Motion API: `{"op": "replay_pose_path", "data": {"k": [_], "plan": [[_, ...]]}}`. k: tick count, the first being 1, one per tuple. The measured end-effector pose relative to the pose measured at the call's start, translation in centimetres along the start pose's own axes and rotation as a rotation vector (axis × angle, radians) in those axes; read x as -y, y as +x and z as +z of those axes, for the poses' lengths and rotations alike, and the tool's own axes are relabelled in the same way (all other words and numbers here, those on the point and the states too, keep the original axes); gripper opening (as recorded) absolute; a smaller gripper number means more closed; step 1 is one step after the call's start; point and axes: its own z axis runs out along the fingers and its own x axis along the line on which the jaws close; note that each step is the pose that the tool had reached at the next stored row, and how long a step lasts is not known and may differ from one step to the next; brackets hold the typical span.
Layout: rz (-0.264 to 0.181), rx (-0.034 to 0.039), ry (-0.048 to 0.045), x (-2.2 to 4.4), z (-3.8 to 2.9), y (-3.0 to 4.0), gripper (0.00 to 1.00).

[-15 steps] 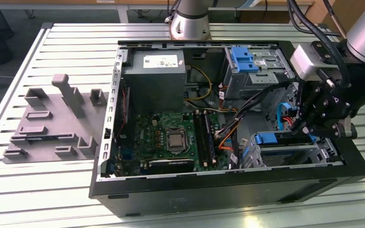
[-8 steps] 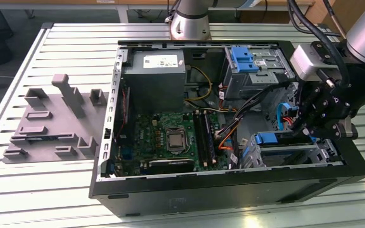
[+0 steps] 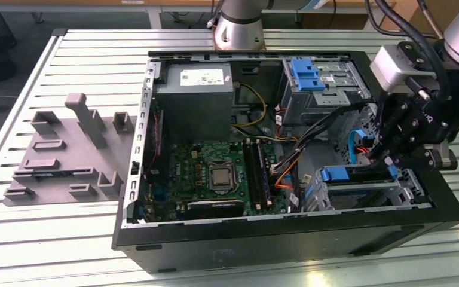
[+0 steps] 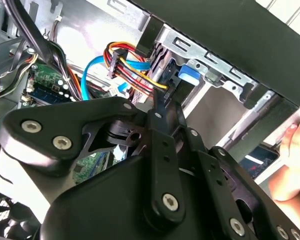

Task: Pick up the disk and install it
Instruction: 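Insert the first disk wire, then insert the second disk wire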

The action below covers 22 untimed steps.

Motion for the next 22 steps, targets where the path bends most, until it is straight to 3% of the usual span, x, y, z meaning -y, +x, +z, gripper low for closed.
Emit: {"op": "replay_pose_path", "data": {"k": [3,5,22], "plan": [[0.0,0.0002,0.0,0.0,-0.09,0.0,0.22],[0.0,0.0001,0.0,-0.01,-0.1,0.0,0.11],[0.0,0.0,0.0002,-0.01,-0.15,-0.01,0.11]]}}
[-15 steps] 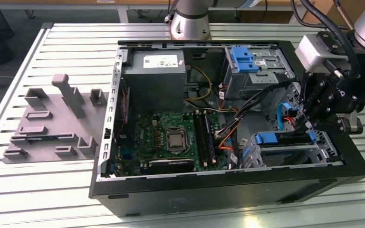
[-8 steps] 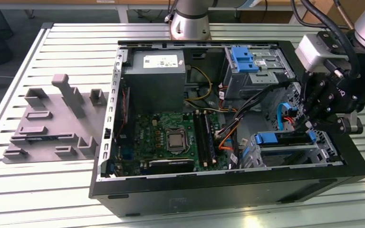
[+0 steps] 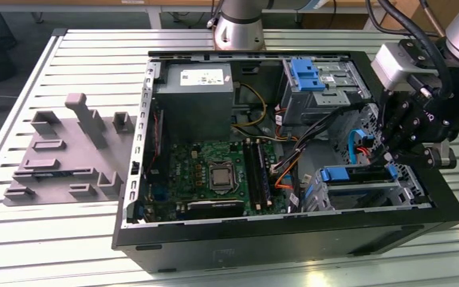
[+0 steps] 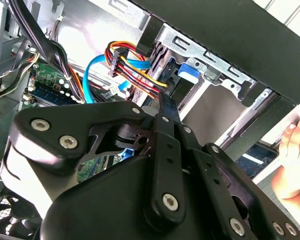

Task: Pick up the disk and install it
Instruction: 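Insert the second disk wire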

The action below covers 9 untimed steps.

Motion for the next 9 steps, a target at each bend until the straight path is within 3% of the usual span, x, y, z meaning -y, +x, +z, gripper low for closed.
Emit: {"op": "replay_pose_path", "data": {"k": [5,9], "plan": [[0.0,0.0003,0.0118,-0.29,-0.01,0.02,0.11],[0.0,0.0004,0.0141,-0.32,-0.47,0.02,0.11]]}}
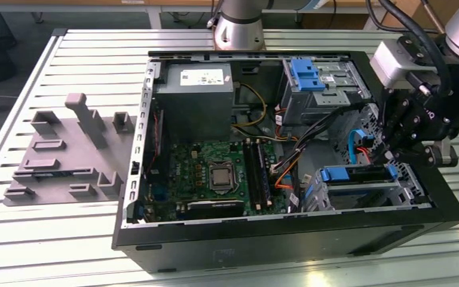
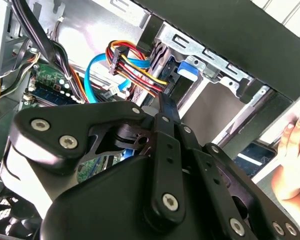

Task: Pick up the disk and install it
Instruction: 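Insert the second disk wire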

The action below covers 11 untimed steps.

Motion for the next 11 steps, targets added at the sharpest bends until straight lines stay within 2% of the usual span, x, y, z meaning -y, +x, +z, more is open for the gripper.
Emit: {"op": "replay_pose_path", "data": {"k": [2,11], "plan": [[0.0,0.0001,0.0014,-0.01,-0.22,0.0,0.11],[0.0,0.0004,0.0098,-0.31,-0.25,0.01,0.11]]}}
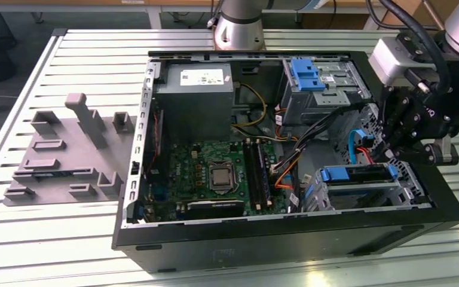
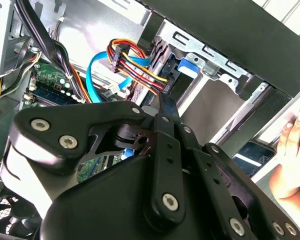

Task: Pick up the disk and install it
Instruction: 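Insert the second disk wire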

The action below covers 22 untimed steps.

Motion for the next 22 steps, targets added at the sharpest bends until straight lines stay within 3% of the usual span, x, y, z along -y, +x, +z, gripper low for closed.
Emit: {"op": "replay_pose_path", "data": {"k": [7,12,17,22], "plan": [[0.0,0.0002,0.0016,-0.02,-0.54,0.0,0.11],[0.0,0.0002,0.0046,-0.04,-1.32,0.01,0.11],[0.0,0.0006,0.0139,-0.13,-1.96,0.01,0.11],[0.0,0.001,0.0302,-1.04,-1.99,0.04,0.11]]}}
